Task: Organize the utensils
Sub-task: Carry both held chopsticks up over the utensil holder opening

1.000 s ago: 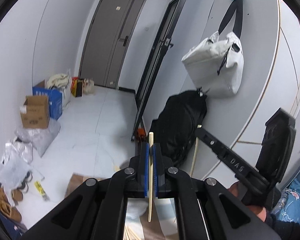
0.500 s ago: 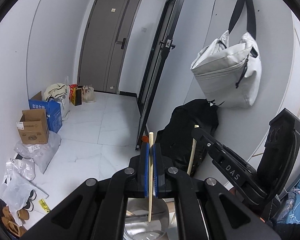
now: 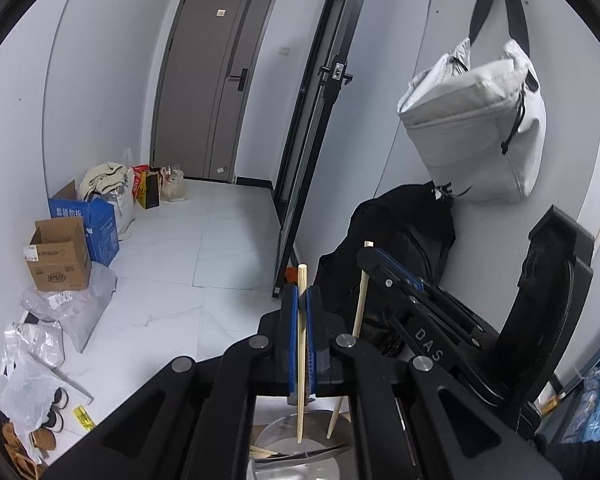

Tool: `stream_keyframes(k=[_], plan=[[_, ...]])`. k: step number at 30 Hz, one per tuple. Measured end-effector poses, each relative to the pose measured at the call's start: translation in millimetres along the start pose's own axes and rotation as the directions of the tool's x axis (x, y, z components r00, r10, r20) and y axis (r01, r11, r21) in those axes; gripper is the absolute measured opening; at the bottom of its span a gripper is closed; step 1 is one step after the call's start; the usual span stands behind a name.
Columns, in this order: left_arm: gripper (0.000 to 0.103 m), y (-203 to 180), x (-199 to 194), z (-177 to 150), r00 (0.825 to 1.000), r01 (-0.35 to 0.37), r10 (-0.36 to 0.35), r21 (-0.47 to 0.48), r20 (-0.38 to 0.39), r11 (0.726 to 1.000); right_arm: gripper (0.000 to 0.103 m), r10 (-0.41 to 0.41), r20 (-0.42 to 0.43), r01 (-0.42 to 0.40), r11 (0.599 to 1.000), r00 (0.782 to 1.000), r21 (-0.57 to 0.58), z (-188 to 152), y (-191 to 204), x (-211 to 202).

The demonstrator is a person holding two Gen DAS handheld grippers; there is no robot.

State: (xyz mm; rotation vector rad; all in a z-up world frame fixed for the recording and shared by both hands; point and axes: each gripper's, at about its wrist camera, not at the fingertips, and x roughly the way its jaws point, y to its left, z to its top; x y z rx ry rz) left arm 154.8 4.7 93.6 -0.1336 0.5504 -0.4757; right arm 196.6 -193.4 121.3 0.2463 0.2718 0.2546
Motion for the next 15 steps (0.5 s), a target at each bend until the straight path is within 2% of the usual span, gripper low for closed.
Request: stream_keyframes(k=[9, 15], plan=[[0.000, 4.8, 14.4, -13.5, 1.000, 0.011, -0.011, 0.000, 0.014, 1.000, 0.006, 0.006, 0.065, -0.003, 0.999, 0.998, -0.052, -19.4, 5.7, -5.7], [0.000, 6.1, 18.5, -20.4, 1.000, 0.024, -0.024, 0.007, 0.018, 1.000, 0.006, -0.003, 0.072, 0.007, 0.998, 0.997, -0.060, -23.1, 2.8, -5.5]])
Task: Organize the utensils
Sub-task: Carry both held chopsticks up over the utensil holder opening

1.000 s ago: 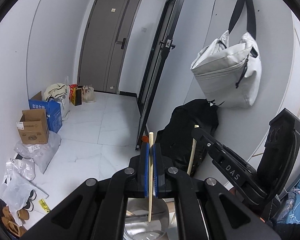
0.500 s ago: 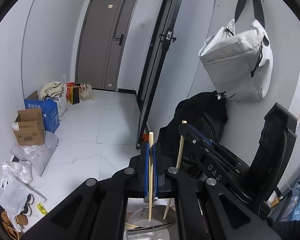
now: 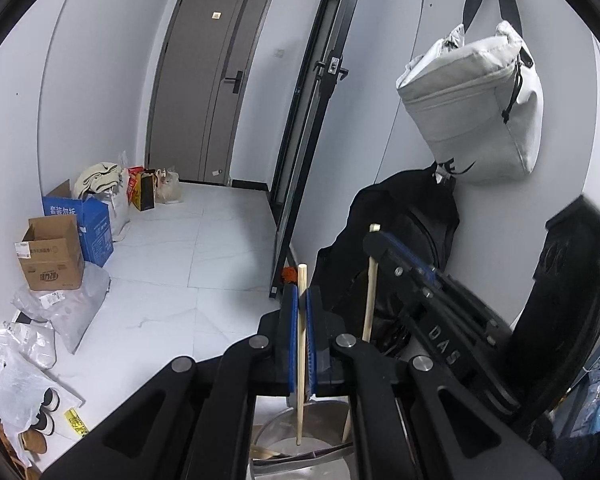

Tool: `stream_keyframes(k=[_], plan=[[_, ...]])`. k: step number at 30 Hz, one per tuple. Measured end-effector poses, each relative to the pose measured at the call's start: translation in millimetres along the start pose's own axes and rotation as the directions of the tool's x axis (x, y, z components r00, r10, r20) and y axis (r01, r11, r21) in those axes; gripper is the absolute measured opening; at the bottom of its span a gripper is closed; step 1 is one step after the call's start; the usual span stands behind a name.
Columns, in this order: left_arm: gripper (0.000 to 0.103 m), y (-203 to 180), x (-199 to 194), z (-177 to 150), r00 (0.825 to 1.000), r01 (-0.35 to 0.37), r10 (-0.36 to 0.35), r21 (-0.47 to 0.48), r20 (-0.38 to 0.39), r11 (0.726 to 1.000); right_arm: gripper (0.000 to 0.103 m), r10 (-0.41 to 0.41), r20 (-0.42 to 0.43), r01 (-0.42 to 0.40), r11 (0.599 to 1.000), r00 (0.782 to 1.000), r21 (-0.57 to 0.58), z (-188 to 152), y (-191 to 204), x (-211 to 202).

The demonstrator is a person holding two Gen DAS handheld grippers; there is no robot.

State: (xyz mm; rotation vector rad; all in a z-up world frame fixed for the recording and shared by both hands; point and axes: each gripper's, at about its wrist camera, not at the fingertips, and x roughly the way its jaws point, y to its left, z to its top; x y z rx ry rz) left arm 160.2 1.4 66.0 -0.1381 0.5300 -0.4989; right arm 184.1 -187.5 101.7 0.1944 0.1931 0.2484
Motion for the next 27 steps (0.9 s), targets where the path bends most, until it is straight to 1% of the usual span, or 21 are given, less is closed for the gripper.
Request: stream_keyframes(k=[4, 5, 9, 15, 22, 27], plan=[[0.000, -0.6, 1.4, -1.4, 1.000, 0.003, -0.003, -0.003, -0.003, 1.000, 0.006, -0.001, 0.002, 0.001, 1.000, 1.000, -0.014, 2.2, 1.3, 1.7], [0.000, -0.9, 1.3, -1.0, 1.000, 0.003, -0.003, -0.003, -0.002, 1.000, 0.006, -0.011, 0.011, 0.012, 1.000, 1.000, -0.025, 3.0, 3.1, 1.6], [0.000, -1.5, -0.3, -2.2, 1.000, -0.003, 0.003, 0.003, 0.000, 1.000, 0.006, -0.008, 0.043, 0.010, 0.999, 0.999, -0.049, 5.0, 9.4, 5.0], [0.000, 1.9, -3.4, -5.2, 1.000, -0.007, 0.007, -0.003, 0.003, 1.000, 0.006, 0.007, 0.067, -0.001, 0.996, 0.998, -0.084, -8.1, 17.3, 6.2], [0.000, 8.4, -3.4, -8.8, 1.000, 0.010, -0.011, -0.035, -0.004, 0.999, 0.006, 0.016, 0.049, -0.013, 0.997, 0.999, -0.071, -16.0, 10.9, -0.9], [0.000, 9.3, 1.1, -15.6, 0.999, 0.029, -0.030, -0.047, -0.027, 0.998, 0.006, 0.040, 0.000, -0.040, 0.996, 0.999, -0.079, -18.7, 8.0, -8.0]])
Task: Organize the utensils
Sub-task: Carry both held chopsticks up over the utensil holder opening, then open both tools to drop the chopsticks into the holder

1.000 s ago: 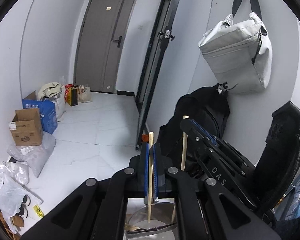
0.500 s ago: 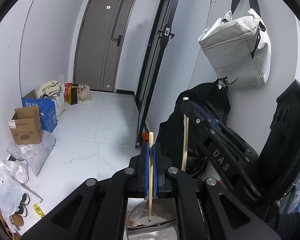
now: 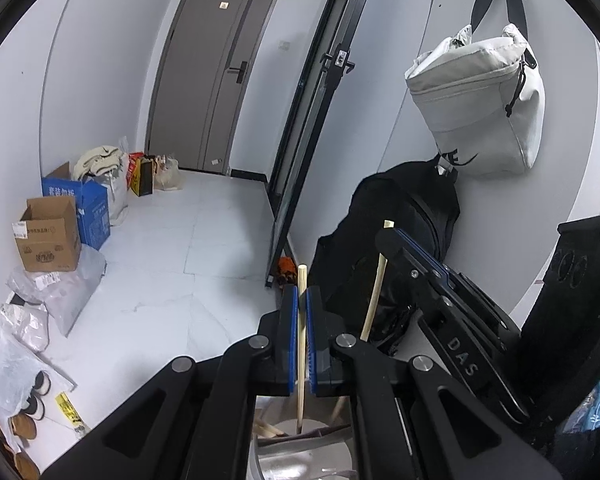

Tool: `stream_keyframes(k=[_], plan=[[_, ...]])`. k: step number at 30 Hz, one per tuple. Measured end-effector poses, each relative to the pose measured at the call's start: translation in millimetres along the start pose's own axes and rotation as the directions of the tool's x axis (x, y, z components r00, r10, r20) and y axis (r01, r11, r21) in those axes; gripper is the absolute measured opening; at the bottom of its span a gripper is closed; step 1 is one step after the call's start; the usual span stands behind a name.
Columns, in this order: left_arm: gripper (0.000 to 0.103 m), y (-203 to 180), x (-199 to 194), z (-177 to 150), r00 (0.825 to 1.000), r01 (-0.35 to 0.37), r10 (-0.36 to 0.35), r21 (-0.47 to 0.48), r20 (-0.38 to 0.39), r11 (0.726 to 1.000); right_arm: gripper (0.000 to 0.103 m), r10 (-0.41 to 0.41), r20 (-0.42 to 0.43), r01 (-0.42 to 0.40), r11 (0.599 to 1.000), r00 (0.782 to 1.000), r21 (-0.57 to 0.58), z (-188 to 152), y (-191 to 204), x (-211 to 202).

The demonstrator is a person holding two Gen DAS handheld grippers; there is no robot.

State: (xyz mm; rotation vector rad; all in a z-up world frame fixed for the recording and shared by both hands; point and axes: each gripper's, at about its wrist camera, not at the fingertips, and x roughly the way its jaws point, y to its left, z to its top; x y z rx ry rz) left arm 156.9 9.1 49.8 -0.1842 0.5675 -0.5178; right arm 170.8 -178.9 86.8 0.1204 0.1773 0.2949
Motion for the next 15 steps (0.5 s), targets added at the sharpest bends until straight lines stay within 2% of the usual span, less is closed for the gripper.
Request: stream_keyframes(k=[7, 12, 15], plan=[[0.000, -3.1, 5.2, -9.2, 0.999, 0.012, -0.011, 0.020, -0.036, 1.000, 0.006, 0.052, -0.075, -0.054, 0.998, 0.996, -0.022, -12.7, 5.7, -10.8], [0.000, -8.2, 11.7, -13.9, 0.995, 0.036, -0.032, 0.048, -0.092, 0.998, 0.006, 0.078, -0.168, -0.086, 0.995, 0.983, -0.041, -26.9, 8.0, -11.3], [0.000, -6.9, 12.5, -17.5, 0.990, 0.063, -0.055, 0.054, -0.131, 0.997, 0.008, 0.093, -0.210, -0.095, 0.995, 0.973, -0.003, -32.8, 2.8, -13.9]])
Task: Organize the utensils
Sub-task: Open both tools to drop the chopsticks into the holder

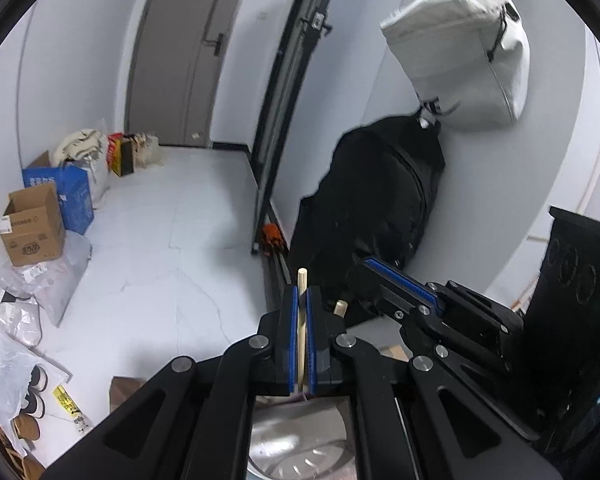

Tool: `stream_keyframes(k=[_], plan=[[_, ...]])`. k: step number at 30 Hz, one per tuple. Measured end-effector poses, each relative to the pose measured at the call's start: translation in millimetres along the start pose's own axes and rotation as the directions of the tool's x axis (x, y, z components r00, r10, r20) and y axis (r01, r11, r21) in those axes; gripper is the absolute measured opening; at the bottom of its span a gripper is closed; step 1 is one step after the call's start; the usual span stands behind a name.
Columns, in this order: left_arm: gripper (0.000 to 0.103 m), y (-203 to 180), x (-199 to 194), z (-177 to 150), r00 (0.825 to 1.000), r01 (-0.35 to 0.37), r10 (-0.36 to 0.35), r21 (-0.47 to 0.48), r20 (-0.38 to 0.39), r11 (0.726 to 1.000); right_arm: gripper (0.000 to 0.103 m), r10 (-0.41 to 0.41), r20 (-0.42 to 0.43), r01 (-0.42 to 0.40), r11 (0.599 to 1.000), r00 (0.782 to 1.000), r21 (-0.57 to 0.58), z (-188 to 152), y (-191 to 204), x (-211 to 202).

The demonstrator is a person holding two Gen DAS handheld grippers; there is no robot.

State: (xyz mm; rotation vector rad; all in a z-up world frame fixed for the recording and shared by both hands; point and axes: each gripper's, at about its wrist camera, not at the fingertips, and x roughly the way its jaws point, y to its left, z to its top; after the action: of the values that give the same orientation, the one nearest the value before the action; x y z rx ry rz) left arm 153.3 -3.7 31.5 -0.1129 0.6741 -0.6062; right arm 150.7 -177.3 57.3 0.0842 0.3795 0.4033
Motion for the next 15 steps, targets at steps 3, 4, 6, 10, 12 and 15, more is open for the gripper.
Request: stream_keyframes(k=[3, 4, 6, 10, 12, 15], plan=[[0.000, -1.4, 1.3, -3.7, 0.998, 0.017, -0.017, 0.012, -0.053, 1.000, 0.009, 0.021, -0.017, -0.020, 0.998, 1.000, 0.054, -2.3, -7.1, -8.5], [0.001, -1.6, 1.5, -3.9, 0.997, 0.012, -0.011, 0.012, -0.075, 1.000, 0.011, 0.025, -0.019, -0.023, 0.997, 1.000, 0.074, -2.6, -9.9, -13.5], [0.008, -0.3, -4.0, -3.4, 0.996, 0.001, -0.001, -0.003, -0.091, 1.000, 0.026, 0.021, -0.022, -0.019, 0.994, 1.000, 0.103, -4.0, -13.9, -25.5], [0.046, -1.9, -26.4, -4.2, 0.998, -0.044, 0.043, -0.020, -0.045, 0.999, 0.035, -0.010, -0.017, 0.012, 0.990, 1.000, 0.140, -8.0, -18.7, -52.2], [0.049, -3.0, -37.8, -6.1, 0.998, -0.055, 0.054, -0.031, -0.020, 0.998, 0.043, -0.026, -0.019, 0.028, 0.989, 0.999, 0.142, -10.7, -19.4, -63.8], [0.055, -5.3, -46.1, -10.6, 0.995, -0.102, 0.102, -0.044, -0.012, 0.994, 0.054, -0.042, -0.018, 0.044, 0.989, 0.999, 0.143, -15.4, -17.8, -81.5]])
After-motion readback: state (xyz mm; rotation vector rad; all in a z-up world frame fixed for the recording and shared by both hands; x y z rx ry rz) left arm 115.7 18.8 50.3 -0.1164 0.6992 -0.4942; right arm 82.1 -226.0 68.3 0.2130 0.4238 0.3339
